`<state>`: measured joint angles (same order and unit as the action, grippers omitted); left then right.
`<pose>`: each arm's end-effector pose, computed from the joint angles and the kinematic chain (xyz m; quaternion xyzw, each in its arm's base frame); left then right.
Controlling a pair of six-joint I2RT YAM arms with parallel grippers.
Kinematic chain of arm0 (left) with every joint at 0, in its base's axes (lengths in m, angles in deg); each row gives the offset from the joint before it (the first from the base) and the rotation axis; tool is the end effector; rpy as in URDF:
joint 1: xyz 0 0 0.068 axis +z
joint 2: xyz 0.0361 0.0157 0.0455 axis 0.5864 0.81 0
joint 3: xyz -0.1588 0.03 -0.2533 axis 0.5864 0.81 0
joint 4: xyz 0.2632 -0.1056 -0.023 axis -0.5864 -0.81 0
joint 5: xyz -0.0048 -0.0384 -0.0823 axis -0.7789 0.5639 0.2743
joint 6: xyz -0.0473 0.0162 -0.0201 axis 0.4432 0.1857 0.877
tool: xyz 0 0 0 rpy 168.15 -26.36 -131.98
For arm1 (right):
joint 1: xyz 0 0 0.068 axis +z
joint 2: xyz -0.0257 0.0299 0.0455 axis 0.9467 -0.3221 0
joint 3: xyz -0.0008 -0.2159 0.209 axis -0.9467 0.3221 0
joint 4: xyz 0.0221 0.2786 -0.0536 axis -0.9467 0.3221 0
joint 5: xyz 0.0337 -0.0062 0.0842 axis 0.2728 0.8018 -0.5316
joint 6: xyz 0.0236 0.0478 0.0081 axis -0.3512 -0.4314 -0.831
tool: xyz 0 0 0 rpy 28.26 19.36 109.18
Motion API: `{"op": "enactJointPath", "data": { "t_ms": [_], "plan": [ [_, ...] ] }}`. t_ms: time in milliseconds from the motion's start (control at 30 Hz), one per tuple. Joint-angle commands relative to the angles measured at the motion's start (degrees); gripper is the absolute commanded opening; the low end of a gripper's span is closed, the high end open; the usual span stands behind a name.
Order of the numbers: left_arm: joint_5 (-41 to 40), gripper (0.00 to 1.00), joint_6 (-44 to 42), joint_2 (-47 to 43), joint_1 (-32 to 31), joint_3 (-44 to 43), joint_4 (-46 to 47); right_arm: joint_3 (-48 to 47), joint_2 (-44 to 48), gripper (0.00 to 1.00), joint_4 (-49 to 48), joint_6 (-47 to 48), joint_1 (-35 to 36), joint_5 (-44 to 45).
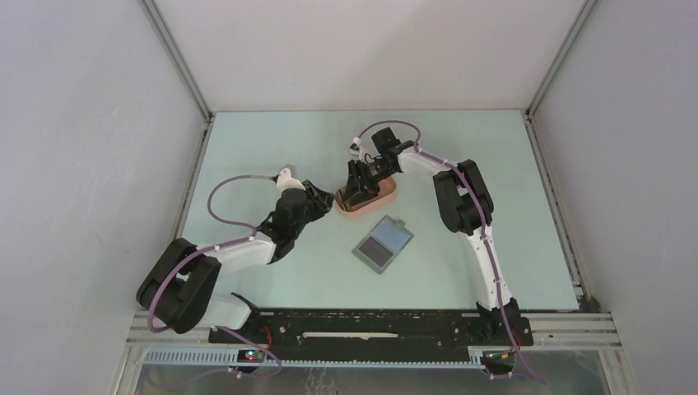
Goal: Put the credit cards into the card holder
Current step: Pick up the credit card from the storage box.
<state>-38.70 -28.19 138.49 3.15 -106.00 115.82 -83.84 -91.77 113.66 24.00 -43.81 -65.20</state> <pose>0.2416 -0.1449 0.1913 -0.1894 0.8063 -0.2831 0.4836 0.4646 0.2734 0.1361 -0.2166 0.8464 0.4849 0.0405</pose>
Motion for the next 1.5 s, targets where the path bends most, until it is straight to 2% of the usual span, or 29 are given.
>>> {"op": "enactJointPath", "data": {
  "t_ms": [0,333,600,733,967,1467],
  "plan": [
    [8.75,0.4,-1.0,-1.39,3.48,-1.04,0.16,0.03,-3.33,0.61,1.94,-0.38,-0.63,3.43],
    [15.48,0.38,-0.83,3.26,5.67,-6.91,-1.91,0.07,-3.48,0.6,1.27,-0.69,-0.68,2.9],
    [14.66,0.37,-0.58,6.8,5.93,-10.58,-5.27,0.12,-3.49,0.6,1.17,-0.82,-0.66,2.84],
    [11.93,0.31,-0.26,8.11,6.49,-11.84,-6.69,0.08,-3.39,0.6,1.21,-0.82,-0.64,2.89],
    [11.84,0.28,-0.71,10.17,6.91,-14.58,-7.85,0.14,-3.41,0.6,1.04,-0.93,-0.67,2.98],
    [12.15,0.28,-1.0,14.56,6.91,-18.25,-9.44,0.11,-3.41,0.6,0.9,-0.99,-0.65,2.98]
  ]
}}
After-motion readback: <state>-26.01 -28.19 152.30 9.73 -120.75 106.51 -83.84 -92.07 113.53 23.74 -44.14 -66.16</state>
